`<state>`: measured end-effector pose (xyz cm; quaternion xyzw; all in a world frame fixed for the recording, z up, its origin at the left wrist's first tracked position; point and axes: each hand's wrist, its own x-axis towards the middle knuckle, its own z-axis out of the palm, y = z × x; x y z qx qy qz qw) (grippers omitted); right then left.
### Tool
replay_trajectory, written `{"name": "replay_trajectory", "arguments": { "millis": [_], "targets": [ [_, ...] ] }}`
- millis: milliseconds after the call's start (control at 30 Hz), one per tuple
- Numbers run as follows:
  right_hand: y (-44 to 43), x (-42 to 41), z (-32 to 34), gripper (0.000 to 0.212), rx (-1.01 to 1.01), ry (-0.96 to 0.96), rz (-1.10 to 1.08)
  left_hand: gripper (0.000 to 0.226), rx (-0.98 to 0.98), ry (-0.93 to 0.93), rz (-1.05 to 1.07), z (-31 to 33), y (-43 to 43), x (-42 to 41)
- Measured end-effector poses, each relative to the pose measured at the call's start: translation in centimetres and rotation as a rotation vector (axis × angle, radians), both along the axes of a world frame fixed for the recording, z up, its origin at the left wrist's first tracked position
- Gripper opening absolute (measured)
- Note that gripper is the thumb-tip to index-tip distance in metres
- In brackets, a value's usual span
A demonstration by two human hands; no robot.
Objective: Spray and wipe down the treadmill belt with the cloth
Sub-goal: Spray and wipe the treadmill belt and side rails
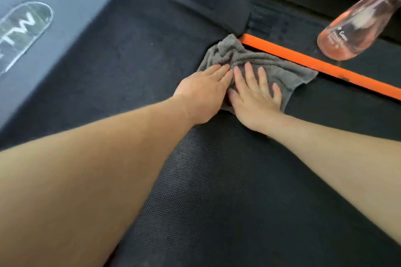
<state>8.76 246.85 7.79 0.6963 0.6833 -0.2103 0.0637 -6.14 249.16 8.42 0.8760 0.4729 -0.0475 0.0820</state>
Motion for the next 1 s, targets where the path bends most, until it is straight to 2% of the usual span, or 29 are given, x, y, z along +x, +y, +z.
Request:
{"name": "replay_trajectory", "arguments": {
  "millis": [100,167,234,300,434,534,634,734,834,934,1001],
  "targets": [
    [-0.5,-4.4,0.4,0.058,0.002,0.096,0.015,0.033,0.095,0.076,-0.042,2.6,0.4,-2.7],
    [-1.0,-6.5,1.4,0.058,0.018,0.215,0.029,0.025,0.205,0.159,-0.041,4.7,0.5,-4.5],
    [-0.9,-9.1,2.5,0.058,0.037,0.332,0.095,0.021,0.265,0.164,-0.020,6.0,0.5,-7.9],
    [-0.6,-12.0,3.1,0.057,0.014,0.363,0.168,0.022,0.302,0.114,0.034,5.4,-0.5,-12.3],
    [-3.3,-15.0,2.3,0.058,-0.004,0.290,0.197,0.050,0.295,-0.053,0.138,3.2,-5.5,-15.8],
    [-7.3,-15.6,2.4,0.059,-0.043,0.314,0.280,0.045,0.373,-0.200,0.299,3.1,-10.0,-15.9],
    [-11.1,-16.4,3.0,0.057,-0.116,0.381,0.381,0.045,0.339,-0.257,0.528,3.5,-15.3,-16.6],
    [-15.9,-16.9,3.6,0.057,-0.171,0.434,0.510,0.044,0.334,-0.220,0.744,3.5,-22.0,-16.9],
    [-20.0,-16.3,3.6,0.058,-0.203,0.447,0.631,0.036,0.240,-0.145,0.961,3.5,-27.7,-15.1],
    [-23.4,-15.2,4.0,0.061,-0.248,0.504,0.686,0.015,0.097,-0.019,1.037,4.6,-30.1,-13.8],
    [-25.2,-14.4,3.7,0.061,-0.283,0.544,0.687,0.013,0.000,0.059,0.956,4.6,-30.8,-13.8]
  ]
}}
